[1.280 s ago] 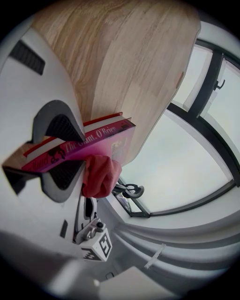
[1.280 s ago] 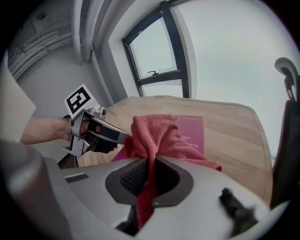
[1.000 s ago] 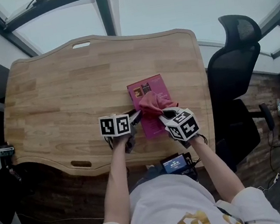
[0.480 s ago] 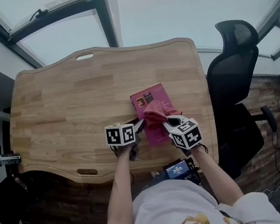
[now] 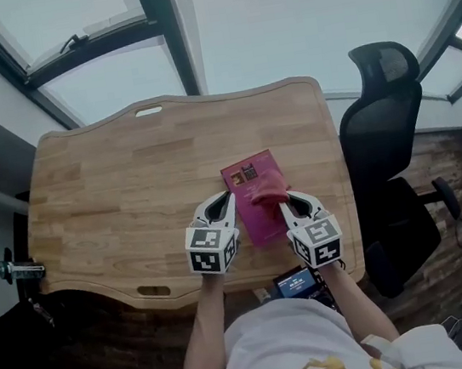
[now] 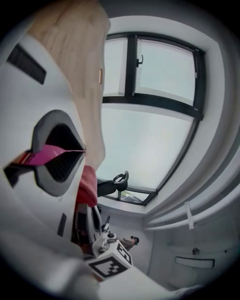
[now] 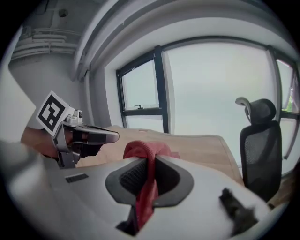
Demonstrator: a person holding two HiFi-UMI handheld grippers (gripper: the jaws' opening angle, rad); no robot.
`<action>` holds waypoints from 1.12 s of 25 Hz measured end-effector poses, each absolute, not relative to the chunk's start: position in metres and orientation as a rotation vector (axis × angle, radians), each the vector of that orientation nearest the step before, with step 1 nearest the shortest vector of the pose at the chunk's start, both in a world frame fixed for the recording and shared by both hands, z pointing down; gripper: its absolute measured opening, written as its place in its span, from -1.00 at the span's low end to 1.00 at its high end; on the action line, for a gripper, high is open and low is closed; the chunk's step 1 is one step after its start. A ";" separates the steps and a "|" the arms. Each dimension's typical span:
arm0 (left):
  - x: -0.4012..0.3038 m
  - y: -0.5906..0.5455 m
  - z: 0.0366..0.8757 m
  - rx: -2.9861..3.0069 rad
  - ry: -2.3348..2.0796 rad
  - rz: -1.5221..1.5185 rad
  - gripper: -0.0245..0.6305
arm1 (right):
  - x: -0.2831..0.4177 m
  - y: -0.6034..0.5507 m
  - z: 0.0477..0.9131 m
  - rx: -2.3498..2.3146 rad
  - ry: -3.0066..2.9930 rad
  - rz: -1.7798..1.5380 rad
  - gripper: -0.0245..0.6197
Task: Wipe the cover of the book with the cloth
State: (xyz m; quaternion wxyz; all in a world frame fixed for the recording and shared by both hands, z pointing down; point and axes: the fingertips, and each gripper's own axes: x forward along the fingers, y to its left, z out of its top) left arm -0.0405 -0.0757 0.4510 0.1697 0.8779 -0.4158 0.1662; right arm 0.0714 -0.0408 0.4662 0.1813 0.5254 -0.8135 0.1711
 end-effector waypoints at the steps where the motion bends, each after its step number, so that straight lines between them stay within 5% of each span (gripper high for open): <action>1: -0.042 -0.075 0.440 2.512 -1.215 0.431 -0.86 | 0.072 -0.040 0.457 1.510 -2.307 0.442 -0.80; 28: -0.035 -0.051 0.371 2.681 -1.428 0.317 -0.88 | 0.095 -0.021 0.386 1.699 -2.301 0.160 -0.80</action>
